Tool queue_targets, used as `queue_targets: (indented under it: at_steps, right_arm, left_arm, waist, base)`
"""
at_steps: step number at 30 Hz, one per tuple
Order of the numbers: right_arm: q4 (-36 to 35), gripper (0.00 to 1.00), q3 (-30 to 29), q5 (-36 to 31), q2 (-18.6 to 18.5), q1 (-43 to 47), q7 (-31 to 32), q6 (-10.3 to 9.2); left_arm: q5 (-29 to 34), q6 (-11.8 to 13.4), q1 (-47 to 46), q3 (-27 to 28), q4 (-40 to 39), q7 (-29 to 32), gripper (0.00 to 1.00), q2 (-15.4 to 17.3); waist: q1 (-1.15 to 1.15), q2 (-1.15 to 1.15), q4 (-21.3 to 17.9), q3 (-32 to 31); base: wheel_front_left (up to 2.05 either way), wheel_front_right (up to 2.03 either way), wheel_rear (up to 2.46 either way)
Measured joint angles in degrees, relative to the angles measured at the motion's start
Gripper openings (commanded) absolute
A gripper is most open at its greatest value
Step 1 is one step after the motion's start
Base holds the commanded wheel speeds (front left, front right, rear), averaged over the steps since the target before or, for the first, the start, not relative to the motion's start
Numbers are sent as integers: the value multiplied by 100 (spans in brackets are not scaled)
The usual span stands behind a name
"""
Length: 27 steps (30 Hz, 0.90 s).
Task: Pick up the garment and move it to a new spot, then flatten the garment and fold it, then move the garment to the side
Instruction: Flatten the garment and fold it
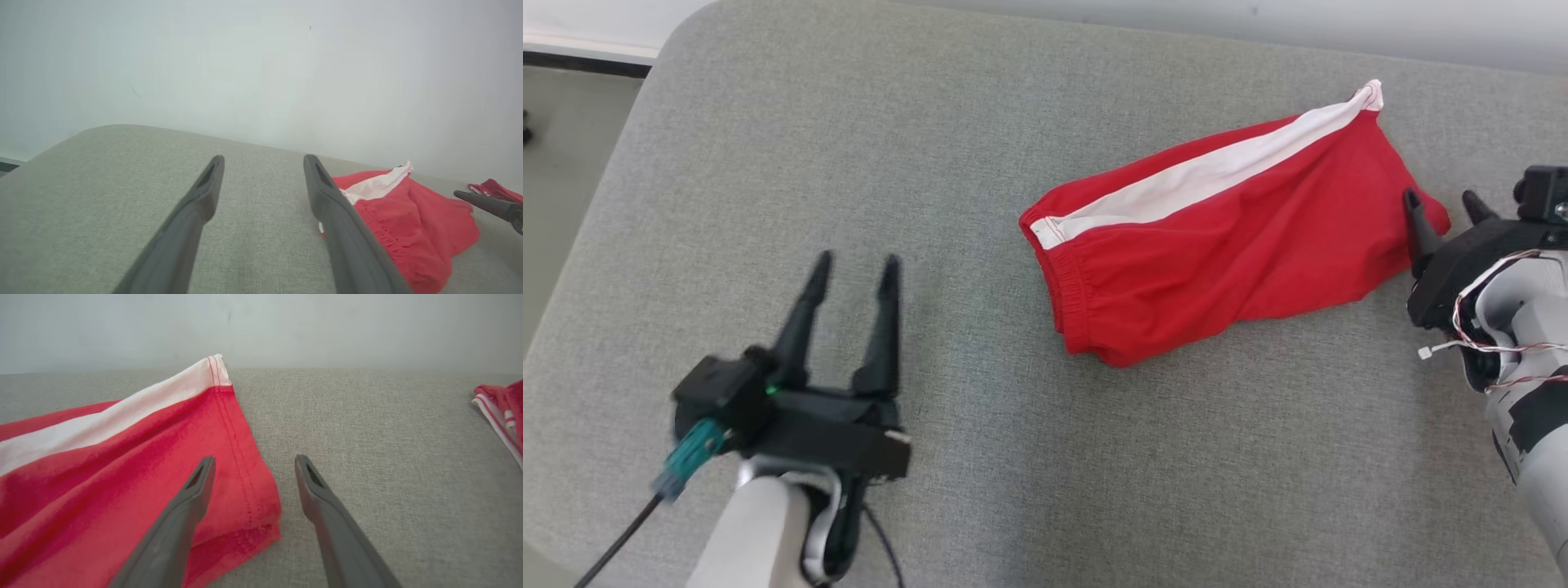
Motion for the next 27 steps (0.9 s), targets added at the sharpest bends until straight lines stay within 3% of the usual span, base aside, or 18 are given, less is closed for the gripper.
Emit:
queue_targets:
  at_steps: [5, 12, 13, 16, 17, 27]
  right_arm:
    - [97, 100, 74, 121, -18, 8, -9, 0]
    - [345, 100, 144, 233, -26, -15, 16, 0]
    - [364, 96, 162, 241, -9, -15, 21, 0]
    - [414, 4, 192, 350, 29, -6, 93, 0]
    - [415, 0, 205, 390, 37, -1, 101, 0]
    - [81, 0, 383, 853, 53, 255, 41, 0]
  left_arm:
    - [950, 0, 488, 666, -603, -1, 100, -192]
    - [1244, -40, 955, 1193, -875, -1, 100, -392]
    - [1273, -49, 1005, 1205, -871, -1, 100, -403]
    - [1316, -53, 1093, 1209, -872, -1, 100, -420]
    - [1303, -54, 1097, 1196, -872, -1, 100, -422]
    - [1233, -58, 1169, 1137, -836, -1, 100, -428]
  waist:
    - [0, 0, 60, 39]
    - [0, 0, 165, 72]
    - [0, 0, 165, 68]
    - [0, 0, 168, 57]
    - [0, 0, 172, 52]
    - [1, 0, 122, -88]
  base:
    - [0, 0, 0]
    - [0, 0, 0]
    - [0, 0, 0]
    - [0, 0, 0]
    - [0, 0, 0]
    - [0, 0, 0]
